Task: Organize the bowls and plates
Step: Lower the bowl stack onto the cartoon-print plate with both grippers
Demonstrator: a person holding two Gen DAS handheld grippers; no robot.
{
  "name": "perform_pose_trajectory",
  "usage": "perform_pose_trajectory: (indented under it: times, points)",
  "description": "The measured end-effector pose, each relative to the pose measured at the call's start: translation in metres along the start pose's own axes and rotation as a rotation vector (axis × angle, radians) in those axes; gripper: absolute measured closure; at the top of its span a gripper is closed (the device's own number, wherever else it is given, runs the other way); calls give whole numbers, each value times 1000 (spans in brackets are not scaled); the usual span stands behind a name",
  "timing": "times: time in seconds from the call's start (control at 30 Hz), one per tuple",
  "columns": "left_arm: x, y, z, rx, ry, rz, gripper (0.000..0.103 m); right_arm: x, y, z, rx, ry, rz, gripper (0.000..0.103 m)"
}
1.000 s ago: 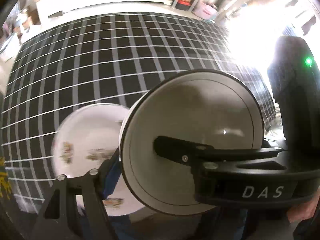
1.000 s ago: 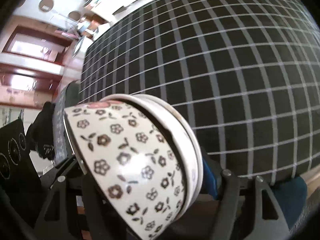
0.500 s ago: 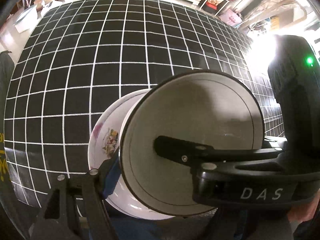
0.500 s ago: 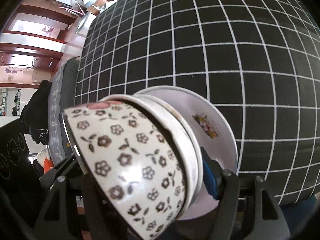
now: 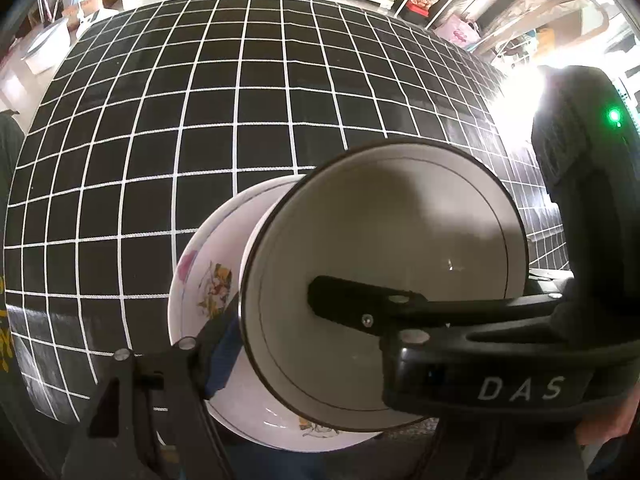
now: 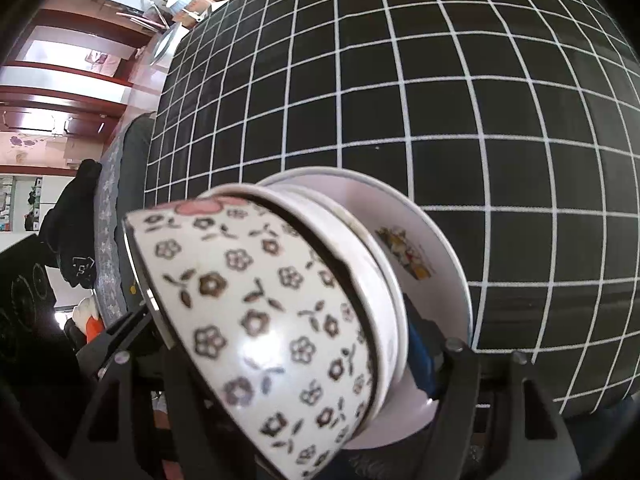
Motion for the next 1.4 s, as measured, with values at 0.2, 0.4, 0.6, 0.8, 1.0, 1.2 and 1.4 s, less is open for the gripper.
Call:
perform_pose_trajectory:
  times: [0.2,0.4,0.6,0.8,1.0,1.2,1.4]
  points:
    - [-3,2,2,-2,16,-7,31,0,4,7,-8,-43,-4,27]
    - [-5,3,5,-20,-15,13,31,12,3,4,83,41,61,27]
    - [-2,6,-4,10,-34,12,31,20,2,10,77,46,81,27]
    - [15,19,-16,40,-48,21,31,28,7,11,76,33,93,27]
    - [39,26,-17,51,-66,57,31,36,5,18,51,33,137,28]
    - [51,21,-12,50,-78,89,31,49,-8,32,1,32,184,31]
    - [50,15,-14,69,-88,99,31,51,-12,38,-16,38,192,32]
Point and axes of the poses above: each gripper's, at about its wrist camera, not at the fingertips, and x roughly against the way its jaws point, z to its right, y to its underside, the point moved 9 cm from there along -x, roughly the way its jaws point
